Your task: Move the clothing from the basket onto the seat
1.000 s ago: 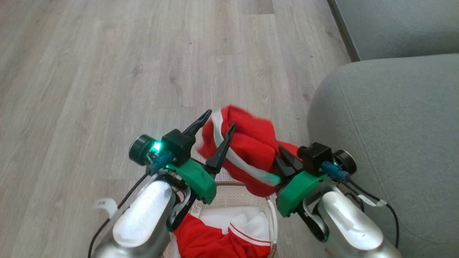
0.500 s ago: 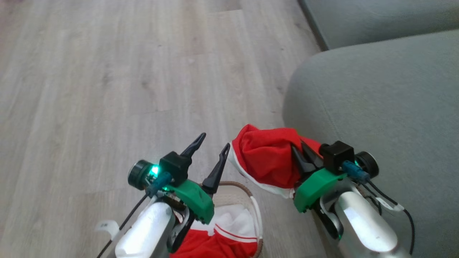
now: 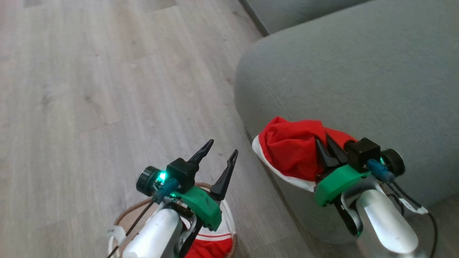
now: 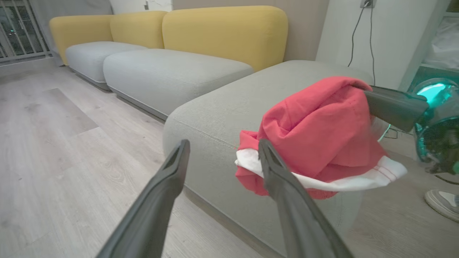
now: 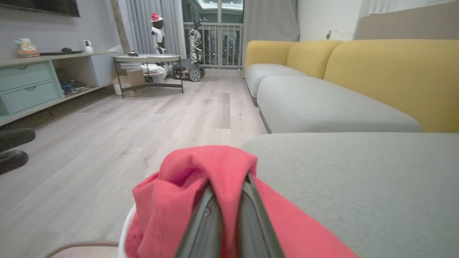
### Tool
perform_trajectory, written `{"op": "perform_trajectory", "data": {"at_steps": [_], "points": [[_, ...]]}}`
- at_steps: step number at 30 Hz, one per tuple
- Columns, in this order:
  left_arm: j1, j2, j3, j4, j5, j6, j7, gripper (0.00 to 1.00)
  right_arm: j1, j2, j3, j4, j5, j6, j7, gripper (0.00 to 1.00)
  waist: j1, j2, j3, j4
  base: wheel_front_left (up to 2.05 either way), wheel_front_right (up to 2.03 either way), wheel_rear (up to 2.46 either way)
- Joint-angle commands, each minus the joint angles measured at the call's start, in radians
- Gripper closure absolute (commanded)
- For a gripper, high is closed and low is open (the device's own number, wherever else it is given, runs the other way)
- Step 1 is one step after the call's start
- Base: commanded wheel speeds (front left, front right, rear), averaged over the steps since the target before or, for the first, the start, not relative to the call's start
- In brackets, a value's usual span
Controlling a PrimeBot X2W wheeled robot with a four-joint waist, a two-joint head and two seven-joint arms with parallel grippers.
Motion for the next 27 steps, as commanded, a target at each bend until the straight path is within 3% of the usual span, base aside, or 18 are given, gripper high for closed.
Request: {"op": "perform_trajectory", "data": {"at_steps": [1,6,12,21,27], "points": [[-0.037,0.004,0.041,-0.035,0.007,-0.006,-0.012,0.0,-0.02,0.0,0.013,-0.04,-0.004,0.0,-0.007,1.0,0.0,0.0,0.016,-0.038,0.0,0.0,0.0],[-0.039,-0.003,0.038,-0.031,0.016,-0.012,-0.012,0.0,-0.028,-0.017,0.018,-0.045,-0.005,0.0,-0.007,1.0,0.0,0.0,0.038,-0.077,0.0,0.0,0.0],[-0.052,-0.007,0.041,-0.034,0.03,-0.016,-0.012,0.0,-0.082,-0.044,0.02,-0.037,0.013,0.0,-0.007,1.0,0.0,0.0,0.069,-0.078,0.0,0.0,0.0],[-0.076,0.007,0.053,-0.068,0.079,-0.008,-0.012,0.0,-0.28,-0.094,-0.021,0.001,0.087,0.0,-0.007,1.0,0.0,0.0,0.162,-0.032,0.0,0.0,0.0],[-0.137,0.043,0.05,-0.11,0.125,-0.01,-0.012,0.0,-0.509,-0.175,-0.042,0.057,0.117,0.0,-0.007,1.0,0.0,0.0,0.305,0.028,0.0,0.0,0.0]]}}
